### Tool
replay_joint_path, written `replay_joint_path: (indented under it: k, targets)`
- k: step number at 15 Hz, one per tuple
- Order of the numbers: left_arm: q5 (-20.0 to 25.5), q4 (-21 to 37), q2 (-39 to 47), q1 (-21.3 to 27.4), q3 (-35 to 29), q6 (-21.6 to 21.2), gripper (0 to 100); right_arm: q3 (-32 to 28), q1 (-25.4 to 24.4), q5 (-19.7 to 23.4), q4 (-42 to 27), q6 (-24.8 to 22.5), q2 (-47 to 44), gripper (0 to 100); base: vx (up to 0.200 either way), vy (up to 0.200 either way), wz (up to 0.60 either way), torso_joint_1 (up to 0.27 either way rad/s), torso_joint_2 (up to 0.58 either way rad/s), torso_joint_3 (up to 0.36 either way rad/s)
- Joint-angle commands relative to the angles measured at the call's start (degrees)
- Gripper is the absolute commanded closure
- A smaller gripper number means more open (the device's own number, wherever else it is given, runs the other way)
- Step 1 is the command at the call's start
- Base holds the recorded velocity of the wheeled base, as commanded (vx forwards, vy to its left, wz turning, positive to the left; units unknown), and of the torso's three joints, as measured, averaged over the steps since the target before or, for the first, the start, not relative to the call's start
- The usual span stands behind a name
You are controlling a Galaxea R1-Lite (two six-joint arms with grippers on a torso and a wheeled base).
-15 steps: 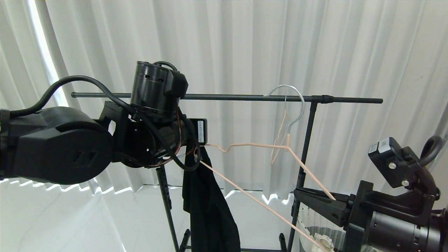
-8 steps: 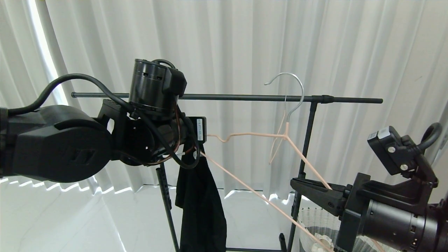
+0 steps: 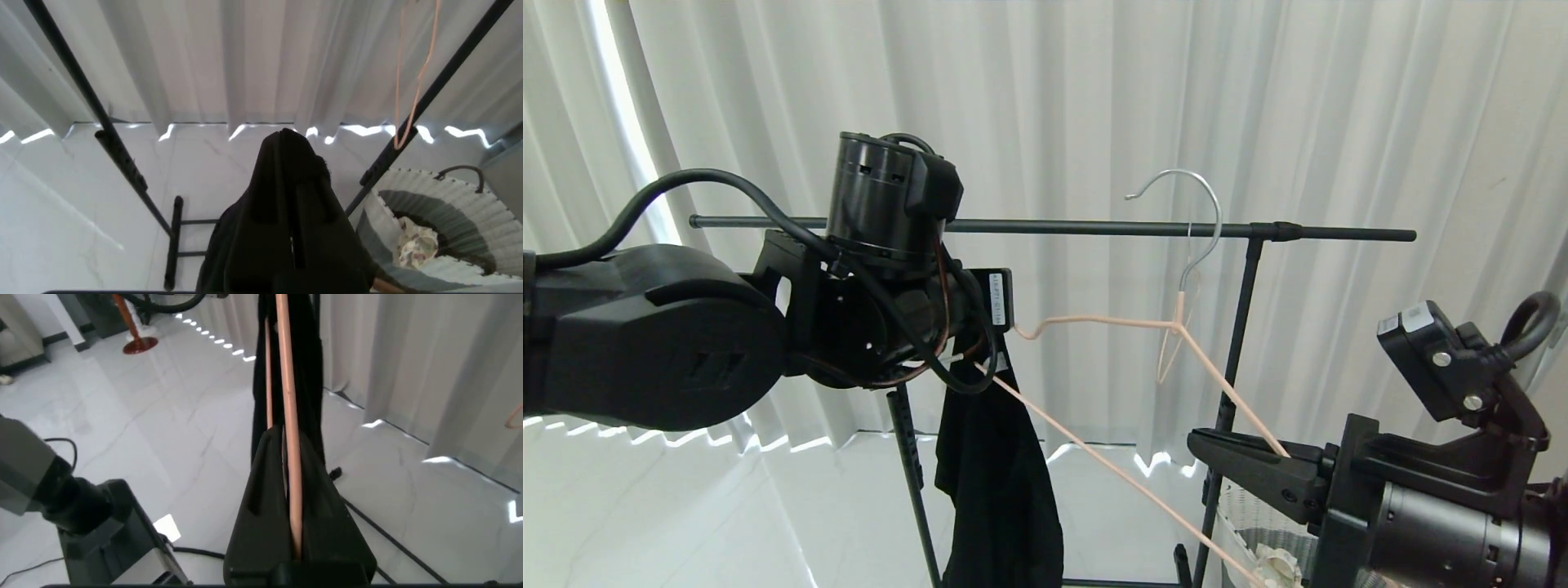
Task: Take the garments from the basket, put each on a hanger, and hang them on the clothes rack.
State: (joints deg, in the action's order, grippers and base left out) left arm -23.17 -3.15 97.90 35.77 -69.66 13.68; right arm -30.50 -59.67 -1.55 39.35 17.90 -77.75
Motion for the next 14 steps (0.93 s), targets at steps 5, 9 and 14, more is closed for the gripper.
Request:
replay_joint_path:
  k: [5, 9, 14]
  targets:
    - [-0.2, -1.95, -0.34, 0.36, 0.22, -0.05, 100, 0.09, 2.02, -3.02, 0.29, 0.03, -2.05, 100, 0.0, 0.0, 0.0, 0.0, 0.0, 0.0]
    - [-0.2, -2.13, -0.87, 2.82, 0.14, 0.21, 100, -2.72, 2.02, -3.11, 0.29, 0.12, -3.99, 100, 0.0, 0.0, 0.0, 0.0, 0.0, 0.0]
    - [1.38, -2.13, -2.37, 9.06, -0.04, 4.6, 100, -5.09, 1.23, -3.02, 0.29, 0.03, -7.41, 100, 0.0, 0.0, 0.0, 0.0, 0.0, 0.0]
